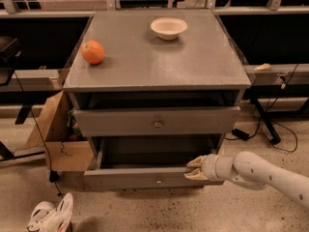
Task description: Close middle drawer
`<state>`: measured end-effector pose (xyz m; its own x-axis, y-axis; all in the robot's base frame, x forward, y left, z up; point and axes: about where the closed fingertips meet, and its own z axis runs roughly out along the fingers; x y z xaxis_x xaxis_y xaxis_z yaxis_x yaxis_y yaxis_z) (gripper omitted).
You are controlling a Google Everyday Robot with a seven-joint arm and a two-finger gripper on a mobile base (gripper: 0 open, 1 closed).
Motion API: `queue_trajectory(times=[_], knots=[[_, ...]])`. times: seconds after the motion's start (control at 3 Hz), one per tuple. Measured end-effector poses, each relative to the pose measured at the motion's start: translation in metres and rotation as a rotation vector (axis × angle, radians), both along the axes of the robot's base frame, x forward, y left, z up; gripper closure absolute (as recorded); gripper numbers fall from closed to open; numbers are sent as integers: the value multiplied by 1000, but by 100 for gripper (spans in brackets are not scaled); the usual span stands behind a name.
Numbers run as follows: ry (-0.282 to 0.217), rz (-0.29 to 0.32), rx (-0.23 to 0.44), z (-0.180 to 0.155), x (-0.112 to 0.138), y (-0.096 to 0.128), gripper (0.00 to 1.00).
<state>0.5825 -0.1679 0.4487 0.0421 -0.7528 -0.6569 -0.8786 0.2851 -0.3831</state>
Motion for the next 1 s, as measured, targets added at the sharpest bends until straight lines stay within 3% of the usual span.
queue_trajectory(times=[0.33,0.67,1.0], knots=[[-5,-10,-5,-1,3,-2,12],[-93,-76,-28,20,62,-11,0],[-80,-69,-18,18,54,-11,0]])
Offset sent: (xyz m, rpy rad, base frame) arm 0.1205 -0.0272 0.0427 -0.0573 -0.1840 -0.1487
